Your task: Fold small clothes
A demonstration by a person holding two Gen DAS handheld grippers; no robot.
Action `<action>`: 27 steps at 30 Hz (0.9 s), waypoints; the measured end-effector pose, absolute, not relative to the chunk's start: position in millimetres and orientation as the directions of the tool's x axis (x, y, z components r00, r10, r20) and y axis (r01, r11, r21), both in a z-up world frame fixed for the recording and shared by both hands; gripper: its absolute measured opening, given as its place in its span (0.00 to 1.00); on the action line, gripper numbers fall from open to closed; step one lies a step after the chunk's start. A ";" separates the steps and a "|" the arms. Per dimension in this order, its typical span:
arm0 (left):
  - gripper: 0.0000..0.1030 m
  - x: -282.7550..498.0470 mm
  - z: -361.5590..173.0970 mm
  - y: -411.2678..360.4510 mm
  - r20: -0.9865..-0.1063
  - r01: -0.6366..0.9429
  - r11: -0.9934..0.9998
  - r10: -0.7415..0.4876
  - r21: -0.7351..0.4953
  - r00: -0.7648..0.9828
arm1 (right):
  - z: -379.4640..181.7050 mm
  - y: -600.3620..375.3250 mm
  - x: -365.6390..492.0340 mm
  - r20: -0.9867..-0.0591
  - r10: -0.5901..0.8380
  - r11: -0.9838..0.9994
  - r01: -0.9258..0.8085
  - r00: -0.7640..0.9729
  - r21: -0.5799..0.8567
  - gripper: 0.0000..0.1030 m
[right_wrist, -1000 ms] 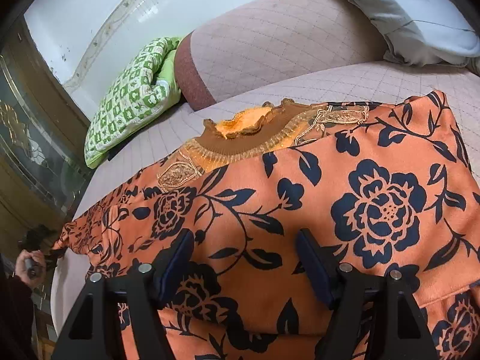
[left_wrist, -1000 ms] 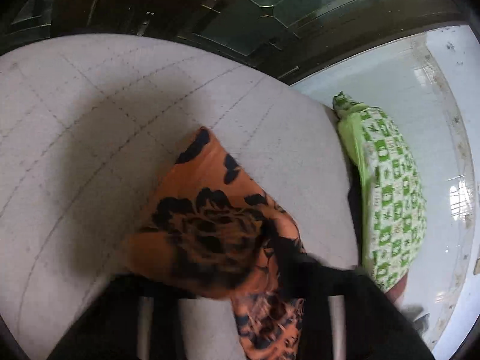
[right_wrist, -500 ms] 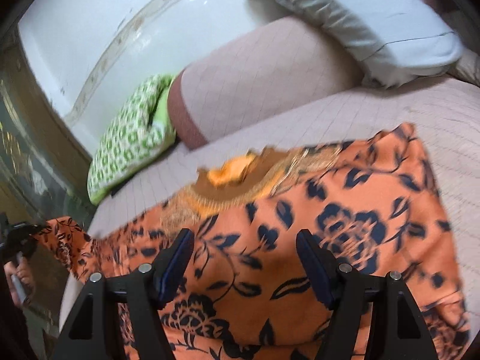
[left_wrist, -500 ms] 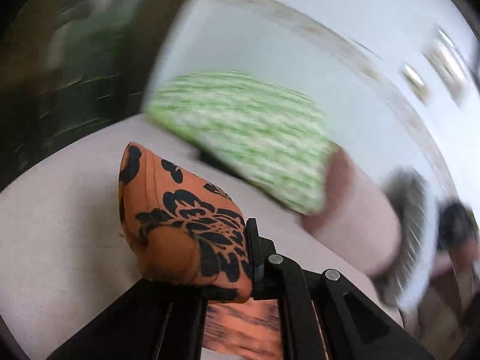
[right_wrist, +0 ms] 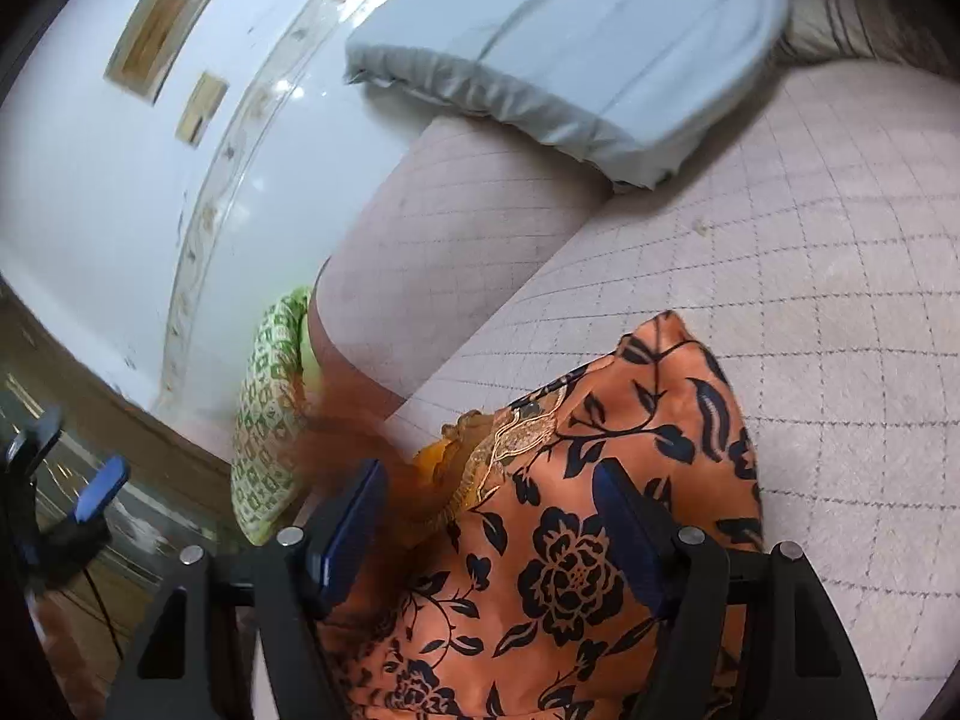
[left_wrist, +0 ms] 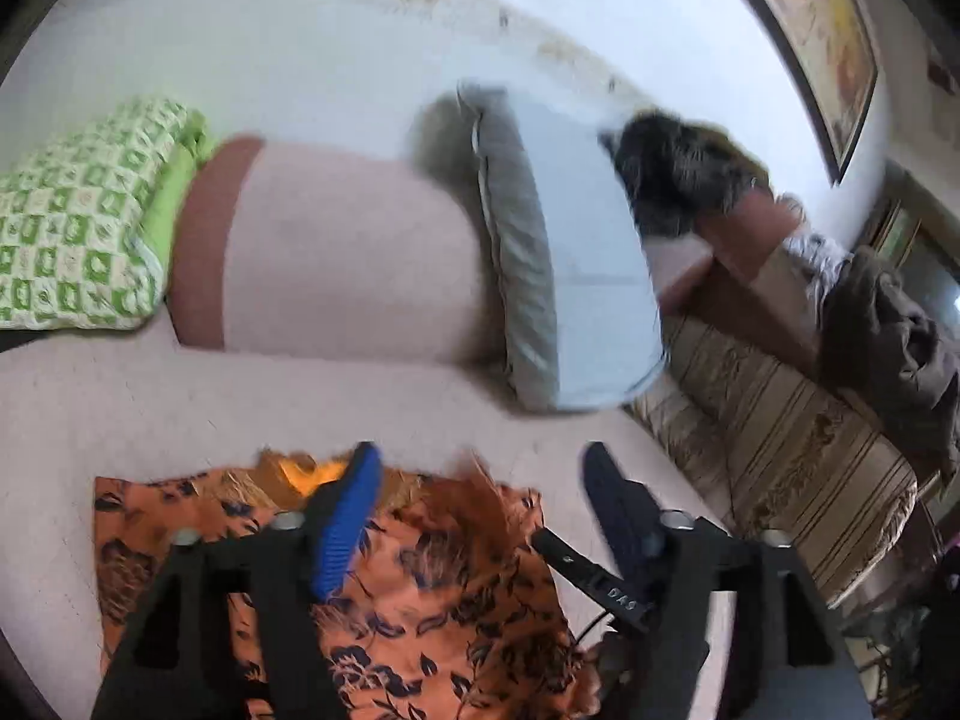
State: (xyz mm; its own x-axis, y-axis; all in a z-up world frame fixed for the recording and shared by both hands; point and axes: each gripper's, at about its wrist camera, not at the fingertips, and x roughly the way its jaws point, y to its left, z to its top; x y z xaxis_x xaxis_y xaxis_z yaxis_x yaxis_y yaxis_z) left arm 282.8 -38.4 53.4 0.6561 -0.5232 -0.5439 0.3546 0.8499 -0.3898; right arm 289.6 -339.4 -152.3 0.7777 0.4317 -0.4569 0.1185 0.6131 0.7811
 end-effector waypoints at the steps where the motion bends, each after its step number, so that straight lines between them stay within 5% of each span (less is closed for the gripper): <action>1: 0.82 276.2 49.7 -24.5 -0.520 0.318 0.862 -0.494 -0.394 0.696 | -152.5 -342.4 290.2 -0.458 0.433 0.609 0.122 0.777 0.784 0.72; 4: 0.82 267.0 20.0 13.6 -0.546 0.174 0.919 -0.353 -0.353 0.760 | -153.1 -348.9 293.1 -0.452 0.454 0.604 0.108 0.768 0.789 0.72; 8: 0.82 275.1 -61.5 67.2 -0.717 -0.070 0.945 -0.191 -0.318 0.670 | -160.4 -357.0 300.3 -0.479 0.455 0.600 0.139 0.751 0.788 0.72; 12: 0.81 264.3 -126.7 133.6 -0.789 -0.273 0.891 -0.138 -0.364 0.599 | -182.9 -369.5 309.3 -0.488 0.474 0.547 0.190 0.733 0.815 0.72; 19: 0.80 258.9 -145.6 190.2 -0.769 -0.379 0.800 -0.155 -0.466 0.620 | -215.2 -352.5 329.1 -0.523 0.541 0.530 0.216 0.659 0.820 0.71; 22: 0.46 258.0 -157.5 201.6 -0.744 -0.385 0.741 -0.224 -0.550 0.630 | -212.9 -340.5 330.6 -0.566 0.524 0.603 0.192 0.636 0.774 0.58; 27: 0.45 258.6 -163.6 200.5 -0.712 -0.382 0.694 -0.269 -0.610 0.649 | -213.5 -331.4 325.9 -0.605 0.504 0.653 0.186 0.616 0.734 0.33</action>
State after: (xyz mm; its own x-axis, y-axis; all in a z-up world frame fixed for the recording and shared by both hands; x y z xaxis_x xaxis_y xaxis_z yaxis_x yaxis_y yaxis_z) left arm 258.6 200.5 -163.6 0.6485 -0.2688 -0.7121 -0.3822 0.6941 -0.6101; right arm 325.9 -331.4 -213.5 0.6165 0.5040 -0.6050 0.1859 0.6534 0.7338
